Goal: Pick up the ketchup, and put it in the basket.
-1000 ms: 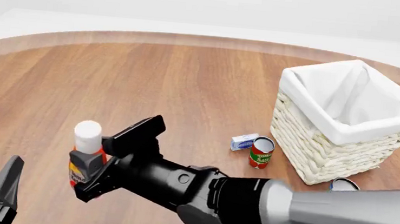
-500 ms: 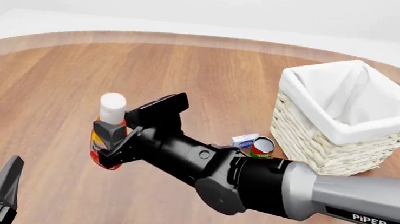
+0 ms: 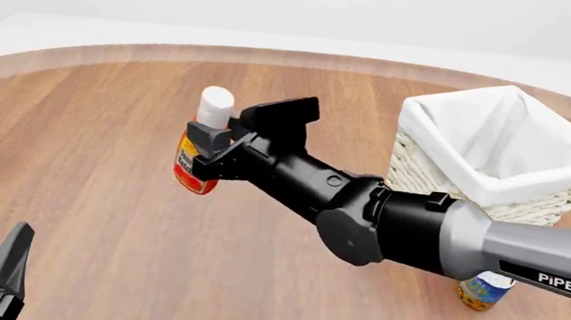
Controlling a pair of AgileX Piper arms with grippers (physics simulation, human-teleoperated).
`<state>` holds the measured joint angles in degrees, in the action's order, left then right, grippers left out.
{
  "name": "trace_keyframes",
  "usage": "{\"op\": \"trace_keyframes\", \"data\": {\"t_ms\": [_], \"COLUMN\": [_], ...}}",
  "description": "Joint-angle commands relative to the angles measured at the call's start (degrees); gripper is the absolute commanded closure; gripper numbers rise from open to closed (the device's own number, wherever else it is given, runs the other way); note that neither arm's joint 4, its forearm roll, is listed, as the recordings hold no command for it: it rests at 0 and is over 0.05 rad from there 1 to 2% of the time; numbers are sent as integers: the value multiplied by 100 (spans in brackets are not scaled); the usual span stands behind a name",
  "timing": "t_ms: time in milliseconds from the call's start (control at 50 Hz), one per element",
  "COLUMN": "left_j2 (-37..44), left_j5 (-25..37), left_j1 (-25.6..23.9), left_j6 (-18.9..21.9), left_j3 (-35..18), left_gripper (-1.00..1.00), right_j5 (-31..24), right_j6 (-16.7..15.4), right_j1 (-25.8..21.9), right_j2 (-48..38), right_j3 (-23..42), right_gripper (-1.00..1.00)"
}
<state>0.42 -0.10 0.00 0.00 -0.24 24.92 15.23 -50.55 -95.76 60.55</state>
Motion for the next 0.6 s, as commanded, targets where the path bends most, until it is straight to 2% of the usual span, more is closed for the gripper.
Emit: {"op": "trace_keyframes", "data": {"t_ms": [20,200,420,600], "left_j2": [0,0,0,0], "left_j5": [0,0,0,0], "left_j1": [0,0,0,0], "left_j6": [0,0,0,0], "left_j3": [0,0,0,0], "left_gripper": [-100,-100,-100,-100], "right_j5": [75,134,189,282], "right_j6": [185,204,276,485], "right_j1": [413,734,1355,1821], "right_j2": [148,291,500,698], "right_j3": [3,-57,-110,-226], "right_gripper": [100,100,100,100]}}
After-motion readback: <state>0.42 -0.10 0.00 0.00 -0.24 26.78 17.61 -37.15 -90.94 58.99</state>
